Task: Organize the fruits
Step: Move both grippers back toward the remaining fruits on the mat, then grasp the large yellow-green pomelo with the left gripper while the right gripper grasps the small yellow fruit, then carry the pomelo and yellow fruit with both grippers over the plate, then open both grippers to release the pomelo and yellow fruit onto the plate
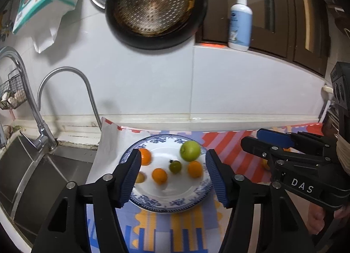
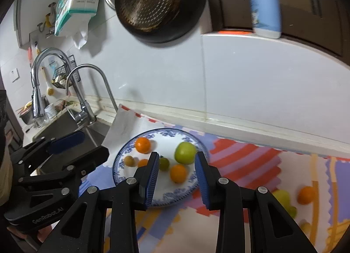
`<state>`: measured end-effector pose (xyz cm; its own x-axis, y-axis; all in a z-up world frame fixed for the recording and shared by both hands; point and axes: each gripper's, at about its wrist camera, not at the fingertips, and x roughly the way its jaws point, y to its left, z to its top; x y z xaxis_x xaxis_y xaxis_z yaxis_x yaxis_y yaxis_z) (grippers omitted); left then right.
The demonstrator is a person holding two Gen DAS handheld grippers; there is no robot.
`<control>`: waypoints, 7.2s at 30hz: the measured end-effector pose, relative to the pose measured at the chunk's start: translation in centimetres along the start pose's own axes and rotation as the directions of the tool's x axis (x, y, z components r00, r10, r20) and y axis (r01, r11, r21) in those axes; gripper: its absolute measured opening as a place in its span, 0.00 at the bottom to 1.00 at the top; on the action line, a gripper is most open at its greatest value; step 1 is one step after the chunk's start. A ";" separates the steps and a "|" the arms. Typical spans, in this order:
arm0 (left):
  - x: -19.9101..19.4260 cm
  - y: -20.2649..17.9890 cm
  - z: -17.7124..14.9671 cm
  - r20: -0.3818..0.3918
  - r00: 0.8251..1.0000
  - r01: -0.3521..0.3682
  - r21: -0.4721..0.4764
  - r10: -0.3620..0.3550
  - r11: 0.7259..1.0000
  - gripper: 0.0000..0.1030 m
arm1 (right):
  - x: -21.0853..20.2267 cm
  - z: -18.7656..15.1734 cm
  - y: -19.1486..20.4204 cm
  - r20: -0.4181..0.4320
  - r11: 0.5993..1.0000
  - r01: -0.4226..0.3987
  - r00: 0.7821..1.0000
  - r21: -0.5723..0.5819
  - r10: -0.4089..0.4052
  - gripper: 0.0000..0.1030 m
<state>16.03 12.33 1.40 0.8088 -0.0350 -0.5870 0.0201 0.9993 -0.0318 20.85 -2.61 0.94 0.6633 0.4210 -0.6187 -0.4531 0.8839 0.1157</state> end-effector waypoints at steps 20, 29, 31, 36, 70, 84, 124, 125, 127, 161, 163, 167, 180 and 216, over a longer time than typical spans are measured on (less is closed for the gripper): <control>-4.2 -8.0 -0.8 0.093 0.991 0.083 0.099 -0.092 0.992 0.84 | -10.5 -4.2 -5.4 0.076 0.969 0.223 0.970 0.106 -0.232 0.45; -2.9 -11.9 -0.8 0.089 0.982 0.150 0.168 -0.166 0.974 0.84 | -12.9 -6.1 -8.7 0.067 0.936 0.313 0.943 0.158 -0.327 0.45; -2.2 -12.8 -0.8 0.075 0.980 0.166 0.181 -0.182 0.969 0.84 | -13.0 -6.4 -9.4 0.057 0.931 0.322 0.940 0.171 -0.336 0.45; -0.6 -14.6 -1.0 0.034 0.979 0.190 0.214 -0.202 0.958 0.84 | -12.7 -7.4 -11.3 0.027 0.917 0.342 0.935 0.207 -0.355 0.45; 14.8 -19.6 -2.7 -0.225 0.908 0.409 0.298 -0.353 0.863 0.83 | -1.7 -13.0 -19.3 -0.249 0.856 0.402 0.909 0.325 -0.333 0.45; 17.5 -21.1 -3.2 -0.290 0.862 0.490 0.267 -0.416 0.830 0.70 | -0.6 -13.3 -19.9 -0.259 0.850 0.394 0.913 0.349 -0.316 0.44; 11.1 -18.0 -1.2 -0.205 0.895 0.433 0.195 -0.395 0.880 0.49 | -3.7 -10.6 -17.6 -0.153 0.898 0.321 0.946 0.303 -0.287 0.27; 10.4 -17.7 -1.1 -0.195 0.898 0.429 0.190 -0.394 0.883 0.49 | -4.0 -10.4 -17.3 -0.143 0.901 0.316 0.948 0.298 -0.285 0.27; 9.5 -17.4 -1.0 -0.183 0.901 0.423 0.184 -0.392 0.887 0.49 | -4.6 -10.1 -16.7 -0.127 0.907 0.307 0.951 0.288 -0.281 0.27; 0.4 -4.5 -1.4 -0.028 0.981 0.192 0.047 -0.191 0.980 0.49 | -4.9 -5.3 -4.2 -0.008 0.994 0.079 0.997 0.076 -0.079 0.27; 0.6 -3.7 -1.4 -0.030 0.985 0.174 0.036 -0.173 0.984 0.49 | -4.0 -4.9 -3.4 -0.014 0.997 0.059 0.998 0.059 -0.058 0.27; 1.1 -1.6 -1.5 -0.035 0.991 0.131 0.011 -0.130 0.991 0.49 | -2.1 -4.0 -1.5 -0.023 1.000 0.019 1.000 0.016 -0.019 0.27; 4.7 3.3 -3.0 -0.115 0.992 0.047 -0.043 -0.052 0.998 0.49 | 5.5 -2.4 2.0 -0.122 0.992 -0.104 0.988 -0.071 0.095 0.27; 8.1 4.0 -4.0 -0.178 0.984 0.021 -0.019 -0.024 1.000 0.57 | 10.7 -4.2 1.5 -0.238 0.992 -0.117 0.966 -0.057 0.101 0.33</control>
<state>20.34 16.00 -6.77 0.6906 -0.0607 -0.7207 0.0255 0.9979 -0.0596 24.81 2.38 -8.76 0.4536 0.4471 -0.7709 -0.5606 0.8156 0.1431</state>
